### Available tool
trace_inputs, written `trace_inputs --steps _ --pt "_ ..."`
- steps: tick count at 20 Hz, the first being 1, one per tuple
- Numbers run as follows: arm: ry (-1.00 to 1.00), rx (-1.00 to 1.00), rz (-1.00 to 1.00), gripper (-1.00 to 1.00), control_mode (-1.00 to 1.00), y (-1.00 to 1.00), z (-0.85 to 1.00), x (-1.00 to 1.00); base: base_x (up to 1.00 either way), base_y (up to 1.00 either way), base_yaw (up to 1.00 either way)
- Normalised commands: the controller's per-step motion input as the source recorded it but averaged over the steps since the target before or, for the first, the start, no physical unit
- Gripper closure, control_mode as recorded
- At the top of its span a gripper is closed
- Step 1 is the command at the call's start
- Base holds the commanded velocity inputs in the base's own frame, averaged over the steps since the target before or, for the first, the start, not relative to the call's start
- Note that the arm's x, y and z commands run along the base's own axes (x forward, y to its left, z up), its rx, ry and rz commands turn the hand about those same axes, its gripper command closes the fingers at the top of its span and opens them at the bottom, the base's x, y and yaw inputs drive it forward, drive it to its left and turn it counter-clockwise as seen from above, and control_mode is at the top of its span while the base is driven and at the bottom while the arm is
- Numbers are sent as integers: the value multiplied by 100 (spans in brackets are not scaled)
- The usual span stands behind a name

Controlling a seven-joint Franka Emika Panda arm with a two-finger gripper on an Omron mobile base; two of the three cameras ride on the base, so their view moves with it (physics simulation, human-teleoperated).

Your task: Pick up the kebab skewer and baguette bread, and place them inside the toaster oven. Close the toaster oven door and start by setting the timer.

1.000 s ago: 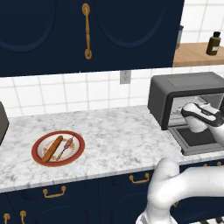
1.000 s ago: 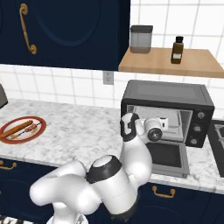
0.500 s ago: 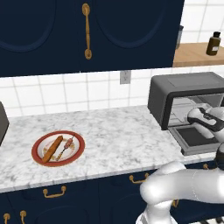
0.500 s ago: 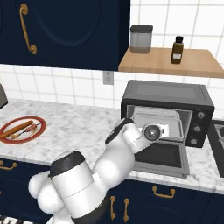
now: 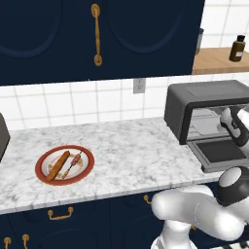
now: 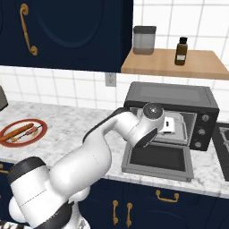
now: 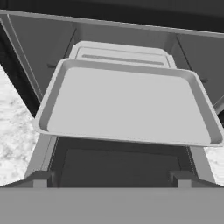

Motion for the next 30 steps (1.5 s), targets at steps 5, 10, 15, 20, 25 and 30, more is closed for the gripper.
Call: trace_inputs --steps 5,10,15,20,25,30 --pt "4 -1 0 -100 -100 95 84 -97 0 0 0" --pt "4 -5 0 -100 -100 100 40 -79 0 0 0" --pt "3 -1 -3 -100 -100 100 17 -18 0 0 0" --pt "0 0 -5 -100 -100 100 0 0 0 0 0" --pt "0 1 -6 -100 -100 100 0 0 0 0 0" --pt "1 3 -5 -100 -100 100 0 8 0 0 0"
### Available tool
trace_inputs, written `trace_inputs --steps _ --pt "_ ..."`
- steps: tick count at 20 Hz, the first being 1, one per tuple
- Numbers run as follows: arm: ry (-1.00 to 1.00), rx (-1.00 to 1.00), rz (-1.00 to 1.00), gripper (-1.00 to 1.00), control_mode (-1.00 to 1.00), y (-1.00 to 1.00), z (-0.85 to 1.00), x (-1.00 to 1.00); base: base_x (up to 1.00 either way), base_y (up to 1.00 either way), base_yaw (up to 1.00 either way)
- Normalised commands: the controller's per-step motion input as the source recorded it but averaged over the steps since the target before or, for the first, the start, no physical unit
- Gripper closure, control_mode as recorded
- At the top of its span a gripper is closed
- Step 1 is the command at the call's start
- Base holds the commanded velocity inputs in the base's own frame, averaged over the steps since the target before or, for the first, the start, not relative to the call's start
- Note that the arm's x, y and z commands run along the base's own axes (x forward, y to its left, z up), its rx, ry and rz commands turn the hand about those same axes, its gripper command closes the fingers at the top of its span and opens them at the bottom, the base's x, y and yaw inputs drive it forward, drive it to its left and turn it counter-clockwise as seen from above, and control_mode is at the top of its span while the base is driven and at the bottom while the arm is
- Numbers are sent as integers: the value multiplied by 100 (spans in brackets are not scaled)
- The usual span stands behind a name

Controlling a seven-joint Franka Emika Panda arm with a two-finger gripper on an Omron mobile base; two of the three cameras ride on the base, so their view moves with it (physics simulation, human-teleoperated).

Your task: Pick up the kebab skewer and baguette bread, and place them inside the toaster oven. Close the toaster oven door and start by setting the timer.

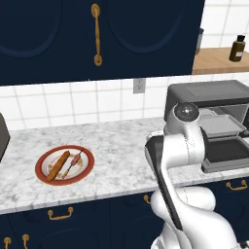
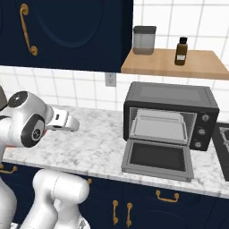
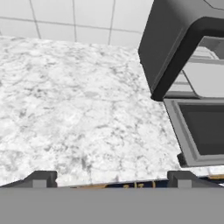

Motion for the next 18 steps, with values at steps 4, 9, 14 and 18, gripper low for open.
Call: trace_inputs --steps 4,9,14,18 --pt "0 7 -1 -100 -100 100 0 14 0 0 0" --pt "1 12 1 -100 -100 100 0 2 0 0 0" --pt "9 13 9 -100 -100 100 0 0 0 0 0" --pt "4 12 3 -100 -100 100 -2 27 0 0 0"
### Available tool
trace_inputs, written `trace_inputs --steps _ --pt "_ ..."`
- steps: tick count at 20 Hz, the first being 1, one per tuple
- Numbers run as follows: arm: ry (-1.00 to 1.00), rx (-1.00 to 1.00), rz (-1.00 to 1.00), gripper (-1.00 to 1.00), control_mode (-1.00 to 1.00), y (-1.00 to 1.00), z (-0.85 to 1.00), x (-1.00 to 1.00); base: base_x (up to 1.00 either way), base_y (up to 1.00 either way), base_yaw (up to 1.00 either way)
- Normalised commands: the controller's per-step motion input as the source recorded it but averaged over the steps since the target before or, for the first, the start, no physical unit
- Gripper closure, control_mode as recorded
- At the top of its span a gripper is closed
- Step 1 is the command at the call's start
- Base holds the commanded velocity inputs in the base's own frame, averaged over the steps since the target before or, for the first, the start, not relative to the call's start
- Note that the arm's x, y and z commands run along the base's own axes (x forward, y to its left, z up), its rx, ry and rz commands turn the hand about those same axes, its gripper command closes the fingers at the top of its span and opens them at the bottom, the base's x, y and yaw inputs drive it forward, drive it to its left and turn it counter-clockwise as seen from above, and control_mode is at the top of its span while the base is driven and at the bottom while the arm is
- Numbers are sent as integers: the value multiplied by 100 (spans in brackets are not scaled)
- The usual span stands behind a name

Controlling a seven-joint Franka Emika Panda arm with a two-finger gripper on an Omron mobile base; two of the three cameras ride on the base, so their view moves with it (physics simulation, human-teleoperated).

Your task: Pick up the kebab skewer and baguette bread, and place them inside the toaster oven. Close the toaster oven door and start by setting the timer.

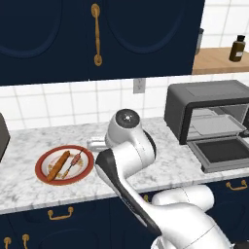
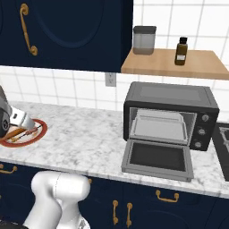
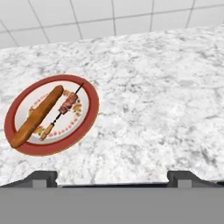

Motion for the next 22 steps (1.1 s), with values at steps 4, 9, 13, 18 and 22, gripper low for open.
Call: trace_inputs --steps 4,9,13,18,22 --pt "9 9 0 -100 -100 100 -2 52 0 0 0" --pt "6 13 1 -100 -100 100 -17 44 0 0 0" --pt "5 4 3 -100 -100 85 -31 40 0 0 0" --pt "9 0 0 -100 -100 53 -52 58 0 0 0" --pt "9 1 -1 -100 -100 39 -64 44 0 0 0"
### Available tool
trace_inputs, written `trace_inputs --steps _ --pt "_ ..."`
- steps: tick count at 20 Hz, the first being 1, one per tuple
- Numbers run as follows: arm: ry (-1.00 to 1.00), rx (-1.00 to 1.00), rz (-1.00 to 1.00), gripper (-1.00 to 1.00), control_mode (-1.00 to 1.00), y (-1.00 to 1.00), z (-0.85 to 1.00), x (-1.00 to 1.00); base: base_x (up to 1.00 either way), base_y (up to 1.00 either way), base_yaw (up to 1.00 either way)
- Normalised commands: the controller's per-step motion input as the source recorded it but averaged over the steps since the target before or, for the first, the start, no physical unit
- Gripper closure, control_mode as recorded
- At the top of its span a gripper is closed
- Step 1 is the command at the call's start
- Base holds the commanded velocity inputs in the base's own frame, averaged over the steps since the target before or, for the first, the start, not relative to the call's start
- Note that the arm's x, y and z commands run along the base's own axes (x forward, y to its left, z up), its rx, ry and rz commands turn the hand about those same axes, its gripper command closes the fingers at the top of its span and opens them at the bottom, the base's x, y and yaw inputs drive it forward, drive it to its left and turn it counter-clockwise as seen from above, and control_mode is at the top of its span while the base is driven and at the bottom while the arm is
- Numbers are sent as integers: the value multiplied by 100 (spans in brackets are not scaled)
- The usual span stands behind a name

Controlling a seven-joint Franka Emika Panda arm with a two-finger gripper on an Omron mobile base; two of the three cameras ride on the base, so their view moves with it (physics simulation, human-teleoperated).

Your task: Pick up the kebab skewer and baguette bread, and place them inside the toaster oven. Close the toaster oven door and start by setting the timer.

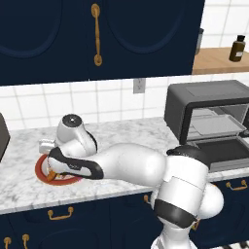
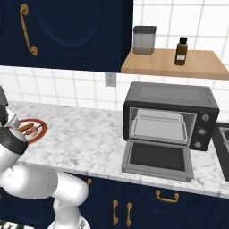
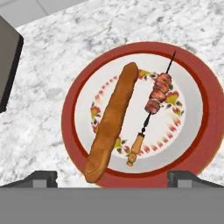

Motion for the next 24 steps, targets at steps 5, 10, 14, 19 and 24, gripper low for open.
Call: trace_inputs --steps 5,10,14,19,24 --pt "6 -2 -2 -100 -100 34 -53 38 0 0 0" --pt "16 -8 -5 -100 -100 15 -29 28 0 0 0" --pt "16 -10 -6 -100 -100 23 -21 37 0 0 0" --pt "9 -4 -2 -100 -100 34 -25 29 0 0 0" --pt "6 -6 -2 -100 -100 29 -21 17 0 0 0"
